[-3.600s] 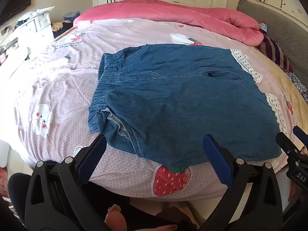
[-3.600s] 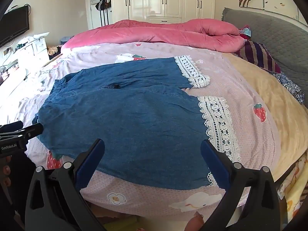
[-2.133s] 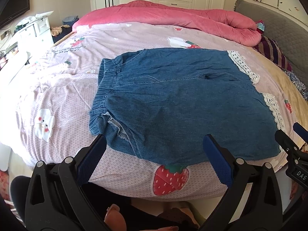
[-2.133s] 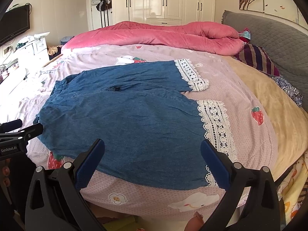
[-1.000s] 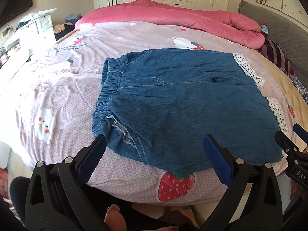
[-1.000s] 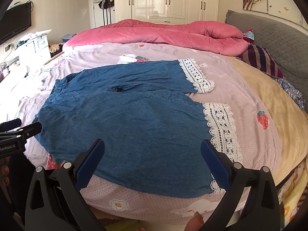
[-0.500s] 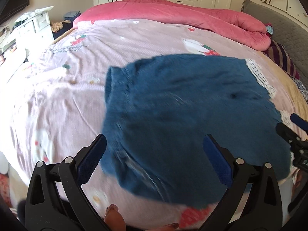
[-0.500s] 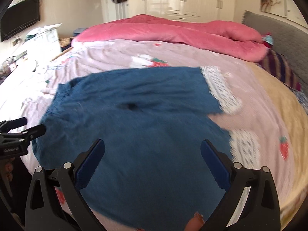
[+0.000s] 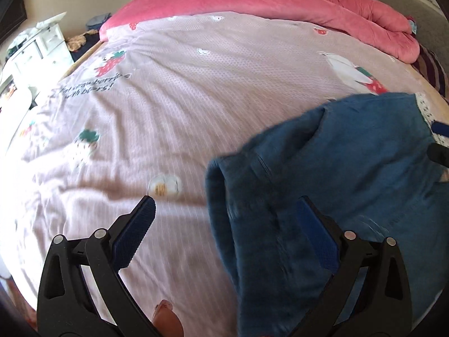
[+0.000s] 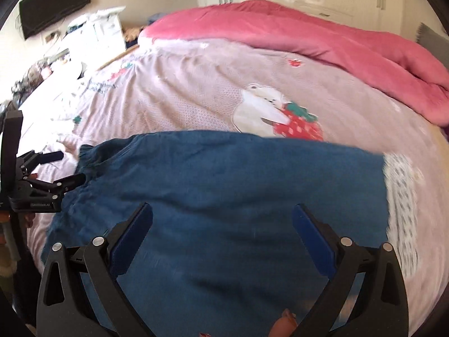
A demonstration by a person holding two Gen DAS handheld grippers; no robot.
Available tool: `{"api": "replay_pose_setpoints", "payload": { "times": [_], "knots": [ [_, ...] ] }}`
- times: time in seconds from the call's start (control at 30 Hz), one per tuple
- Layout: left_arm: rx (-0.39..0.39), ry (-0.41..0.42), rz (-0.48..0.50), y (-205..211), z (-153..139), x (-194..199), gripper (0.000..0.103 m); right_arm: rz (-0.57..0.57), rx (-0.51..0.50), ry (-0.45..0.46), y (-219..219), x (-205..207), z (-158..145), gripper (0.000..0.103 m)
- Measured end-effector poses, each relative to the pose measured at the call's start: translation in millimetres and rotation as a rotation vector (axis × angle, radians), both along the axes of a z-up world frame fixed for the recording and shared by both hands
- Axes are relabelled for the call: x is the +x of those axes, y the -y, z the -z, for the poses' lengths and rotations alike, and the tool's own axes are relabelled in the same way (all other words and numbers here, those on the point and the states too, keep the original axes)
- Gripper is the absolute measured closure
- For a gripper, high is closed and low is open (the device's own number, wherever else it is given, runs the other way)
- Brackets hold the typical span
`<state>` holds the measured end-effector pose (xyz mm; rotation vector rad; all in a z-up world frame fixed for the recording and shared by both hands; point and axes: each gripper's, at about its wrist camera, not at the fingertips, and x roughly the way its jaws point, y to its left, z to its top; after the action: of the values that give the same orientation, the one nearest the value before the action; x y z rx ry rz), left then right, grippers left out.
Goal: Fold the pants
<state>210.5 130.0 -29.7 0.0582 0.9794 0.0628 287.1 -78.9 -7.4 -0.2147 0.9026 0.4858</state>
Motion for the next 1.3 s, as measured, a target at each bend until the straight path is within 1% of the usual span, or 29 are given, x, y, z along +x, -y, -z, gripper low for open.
{"api": "replay_pose_setpoints", "payload": {
  "times": [0.1,0.17,0.23,0.27,0.3,0.33,0.37,0.4,0.43,0.53,0.6,0.67,0.7,0.73,0.77,0.83,0.87,0.9,0.93,0.97,1.03,1.13,1.27,1.3],
  "knots": [
    [-0.005,-0.008,0.038,2,5,13,0.009,-0.040,-0.063,0.005,-14,22,9,0.004],
    [0.003,0.006,0.054,4,5,19,0.015,-0.069,-0.089,-0.001,-23,38,14,0.004],
    [0.003,0.013,0.082,8,5,25,0.031,-0.084,-0.110,-0.006,-30,49,17,0.004],
    [0.002,0.013,0.099,11,6,28,0.035,-0.095,-0.119,-0.010,-34,54,19,0.004],
    [0.002,0.012,0.112,13,7,30,0.048,-0.107,-0.132,-0.012,-38,59,21,0.004],
    [0.003,0.005,0.129,16,9,33,0.056,-0.119,-0.147,-0.013,-42,64,23,0.004],
    [0.013,0.003,0.134,18,11,36,0.059,-0.131,-0.159,-0.018,-45,68,26,0.004],
    [0.028,0.004,0.137,19,13,37,0.070,-0.145,-0.171,-0.022,-48,72,28,0.004],
    [0.027,0.003,0.145,18,14,39,0.072,-0.165,-0.185,-0.023,-52,76,30,0.004],
    [-0.026,0.024,0.168,12,9,38,0.078,-0.240,-0.224,-0.024,-65,83,35,0.004],
    [-0.063,0.059,0.182,7,0,31,0.080,-0.297,-0.234,-0.028,-73,87,37,0.004],
    [-0.087,0.092,0.200,5,-8,26,0.080,-0.343,-0.249,-0.040,-79,89,40,0.005],
    [-0.092,0.109,0.208,4,-12,23,0.080,-0.360,-0.271,-0.034,-84,89,42,0.007],
    [-0.103,0.132,0.220,3,-17,17,0.080,-0.383,-0.284,-0.040,-88,88,44,0.016],
    [-0.109,0.140,0.228,4,-20,15,0.080,-0.409,-0.267,-0.058,-91,86,44,0.027],
    [-0.116,0.152,0.243,5,-25,9,0.080,-0.438,-0.231,-0.085,-94,81,42,0.059],
    [-0.113,0.158,0.248,6,-27,6,0.080,-0.452,-0.215,-0.095,-95,76,40,0.067],
    [-0.111,0.162,0.255,8,-29,4,0.080,-0.460,-0.205,-0.093,-95,71,38,0.082],
    [-0.109,0.164,0.262,10,-31,0,0.080,-0.453,-0.193,-0.088,-92,65,35,0.092],
    [-0.107,0.164,0.263,10,-33,-3,0.080,-0.438,-0.180,-0.083,-88,58,30,0.095],
    [-0.121,0.168,0.271,10,-37,-12,0.080,-0.419,-0.145,-0.064,-79,41,19,0.098],
    [-0.124,0.188,0.284,13,-45,-26,0.080,-0.393,-0.088,-0.019,-55,5,0,0.098],
    [-0.130,0.224,0.317,22,-55,-53,0.080,-0.331,-0.014,0.007,-27,-44,-19,0.098],
    [-0.129,0.230,0.323,25,-56,-59,0.080,-0.320,0.000,0.021,-20,-62,-23,0.098]
  ]
}}
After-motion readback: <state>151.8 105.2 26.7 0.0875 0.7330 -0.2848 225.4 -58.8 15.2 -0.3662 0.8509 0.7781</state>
